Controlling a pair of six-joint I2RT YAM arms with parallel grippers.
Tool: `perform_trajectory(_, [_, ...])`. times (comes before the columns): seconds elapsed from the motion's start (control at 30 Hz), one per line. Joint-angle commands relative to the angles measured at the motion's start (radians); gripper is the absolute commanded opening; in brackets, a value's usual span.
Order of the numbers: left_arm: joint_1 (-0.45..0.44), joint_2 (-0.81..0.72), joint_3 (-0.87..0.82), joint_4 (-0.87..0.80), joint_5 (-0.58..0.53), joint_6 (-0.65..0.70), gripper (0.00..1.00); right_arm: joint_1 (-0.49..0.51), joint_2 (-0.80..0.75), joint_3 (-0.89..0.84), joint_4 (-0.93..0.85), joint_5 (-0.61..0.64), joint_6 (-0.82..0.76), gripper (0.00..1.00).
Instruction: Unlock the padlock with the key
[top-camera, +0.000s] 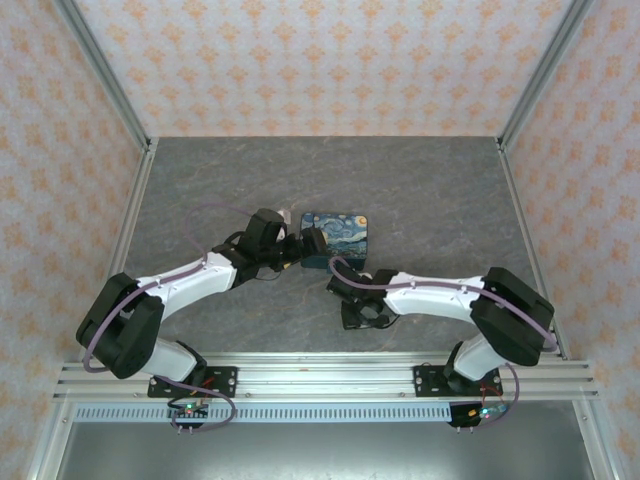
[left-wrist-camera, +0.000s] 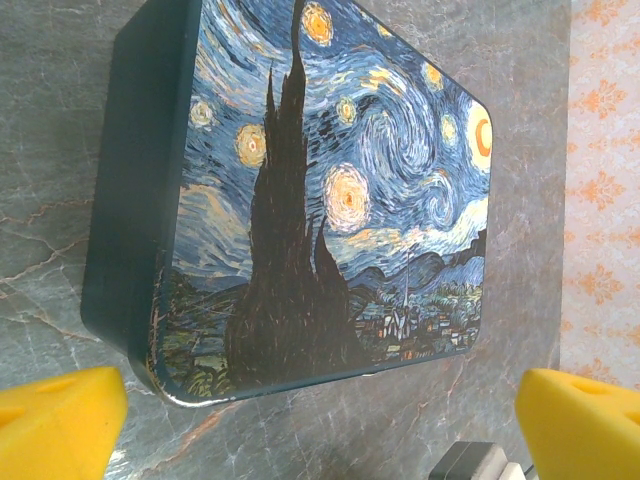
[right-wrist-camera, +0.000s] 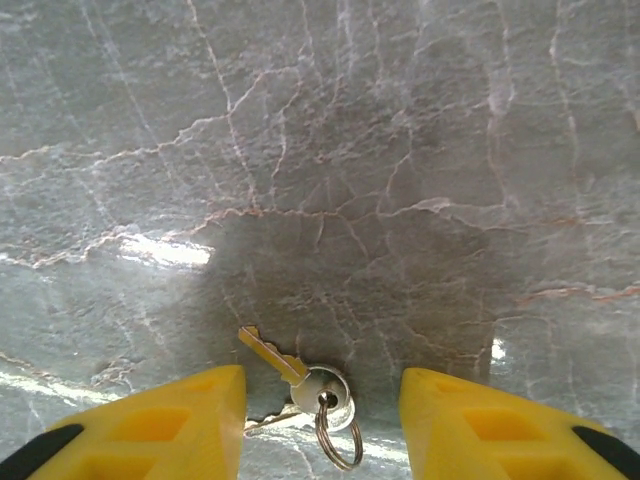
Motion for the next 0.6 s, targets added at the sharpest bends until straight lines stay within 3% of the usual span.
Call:
perform_trajectory(0.0, [-0.012, -0.004, -0.012, 0.029, 0.006, -0.004, 1.00, 0.005, 0.040, 0.016, -0.037, 0.077, -0.030, 0.42])
perform_trajectory(0.27, [-0.012, -0.005, -0.013, 0.027, 0.004, -0.004, 1.00, -0.018, 0.066, -0.002, 0.002, 0.085, -0.026, 0.21])
perform_trajectory(0.57, [-0.014, -0.005, -0.013, 0.027, 0.003, -0.008, 1.00, -0.094, 0.024, -0.076, 0.114, -0.003, 0.023, 0.00])
